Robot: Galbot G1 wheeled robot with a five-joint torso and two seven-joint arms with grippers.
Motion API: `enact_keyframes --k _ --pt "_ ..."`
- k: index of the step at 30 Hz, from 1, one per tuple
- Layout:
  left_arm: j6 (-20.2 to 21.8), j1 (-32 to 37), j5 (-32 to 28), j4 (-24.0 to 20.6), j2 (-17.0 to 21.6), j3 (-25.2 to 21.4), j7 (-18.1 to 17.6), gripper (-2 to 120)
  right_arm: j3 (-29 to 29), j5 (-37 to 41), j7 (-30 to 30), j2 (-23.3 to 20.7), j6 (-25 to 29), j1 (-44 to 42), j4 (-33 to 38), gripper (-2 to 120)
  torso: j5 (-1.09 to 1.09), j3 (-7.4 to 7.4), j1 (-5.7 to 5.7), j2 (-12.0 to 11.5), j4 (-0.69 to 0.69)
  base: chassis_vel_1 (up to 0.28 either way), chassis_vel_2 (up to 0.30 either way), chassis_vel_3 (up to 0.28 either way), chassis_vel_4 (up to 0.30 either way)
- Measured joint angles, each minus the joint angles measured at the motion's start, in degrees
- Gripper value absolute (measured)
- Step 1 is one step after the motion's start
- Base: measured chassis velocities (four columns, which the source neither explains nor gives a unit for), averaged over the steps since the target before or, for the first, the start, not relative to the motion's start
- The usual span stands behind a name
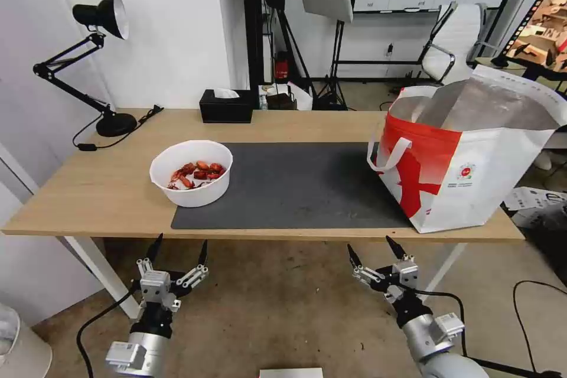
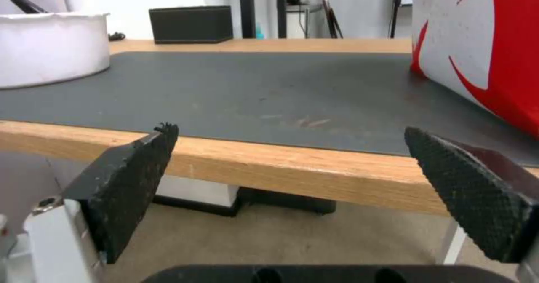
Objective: Pick up the trash from the table and place it into the takeout bag.
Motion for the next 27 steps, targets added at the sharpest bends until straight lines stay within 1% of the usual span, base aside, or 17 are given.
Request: enact_keyframes --k 5,7,8,9,10,12,13,14,16,17,20,21,22,24,25,26,27 --pt "1.7 -1.5 -2.0 -0.9 1.7 -0.6 -0.5 100 0.0 0.0 0.0 0.0 0.0 0.0 0.0 100 -0.01 0.0 0.0 0.0 0.02 0.0 0.0 0.0 0.0" --pt "5.3 -5.0 -5.5 -2.1 4.6 -1.9 -1.8 100 0.0 0.0 0.0 0.0 0.0 0.0 0.0 100 -0.01 0.0 -0.01 0.0 0.01 0.0 0.0 0.0 0.0" --pt "8.4 -7.5 -8.6 -3.0 6.8 -3.0 -2.8 100 0.0 0.0 0.0 0.0 0.0 0.0 0.0 100 -0.02 0.0 0.0 0.0 -0.01 0.0 0.0 0.0 0.0" --pt "8.4 -7.5 -8.6 -3.0 6.8 -3.0 -2.8 100 0.0 0.0 0.0 0.0 0.0 0.0 0.0 100 -0.02 0.0 0.0 0.0 -0.01 0.0 0.0 0.0 0.0" --pt "12.4 -10.2 -13.4 -4.0 9.7 -4.3 -3.8 100 0.0 0.1 0.0 0.0 0.0 0.0 0.0 100 -0.02 0.0 0.0 0.0 0.0 0.0 0.0 0.0 0.0" --pt "20.3 -15.7 -23.8 -4.9 16.8 -5.9 -6.5 100 0.0 0.1 -0.1 0.0 0.0 0.0 0.0 100 -0.02 0.0 0.0 0.0 0.01 0.0 0.0 0.0 0.0" --pt "20.3 -15.7 -23.8 -4.9 16.8 -5.9 -6.5 100 0.0 0.1 -0.1 0.0 0.0 0.0 0.0 100 -0.02 0.0 0.0 0.0 0.01 0.0 0.0 0.0 0.0" --pt "24.2 -19.0 -29.7 -4.6 21.6 -6.2 -7.9 100 0.0 0.1 -0.1 0.0 0.0 0.0 0.0 100 -0.02 0.0 0.0 0.0 0.01 0.0 0.0 0.0 0.0" --pt "29.8 -25.5 -39.8 -2.0 30.1 -5.5 -10.1 100 0.0 0.1 -0.1 0.0 -0.1 0.1 0.0 100 -0.01 0.01 0.01 0.0 -0.01 0.0 0.0 0.0 0.0" --pt "29.8 -25.5 -39.8 -2.0 30.1 -5.5 -10.1 100 0.0 0.1 -0.1 0.0 -0.1 0.1 0.0 100 -0.01 0.01 0.01 0.0 -0.01 0.0 0.0 0.0 0.0" --pt "36.6 -36.6 -54.1 4.8 39.8 -1.3 -11.0 100 0.0 0.1 -0.1 0.0 -0.1 0.1 0.0 100 0.0 0.01 0.01 0.0 -0.02 0.0 0.0 0.0 0.0" --pt "36.6 -36.6 -54.1 4.8 39.8 -1.3 -11.0 100 0.0 0.1 -0.1 0.0 -0.1 0.1 0.0 100 0.0 0.01 0.01 0.0 -0.02 0.0 0.0 0.0 0.0" --pt "39.9 -40.9 -59.4 7.8 43.0 1.1 -10.3 100 0.0 0.1 -0.1 0.0 -0.1 0.1 0.0 100 -0.01 0.01 0.02 0.0 -0.01 0.0 0.0 0.0 0.0" --pt "46.1 -46.8 -65.1 11.8 46.1 5.3 -9.2 100 0.0 0.1 -0.1 0.0 -0.1 0.1 0.0 100 0.0 0.01 0.01 0.0 0.0 0.0 0.0 0.0 0.0" --pt "46.1 -46.8 -65.1 11.8 46.1 5.3 -9.2 100 0.0 0.1 -0.1 0.0 -0.1 0.1 0.0 100 0.0 0.01 0.01 0.0 0.0 0.0 0.0 0.0 0.0" --pt "49.4 -50.6 -67.3 14.6 47.2 9.0 -8.9 100 0.0 0.1 -0.1 0.0 -0.1 0.1 0.1 100 0.02 0.01 0.01 0.0 0.01 0.0 0.0 0.0 0.0" --pt "51.5 -54.3 -68.8 17.3 47.5 12.9 -8.8 100 0.0 0.1 -0.1 0.0 -0.1 0.1 0.1 100 -0.01 0.01 0.01 0.0 0.0 0.0 0.0 0.0 0.0"
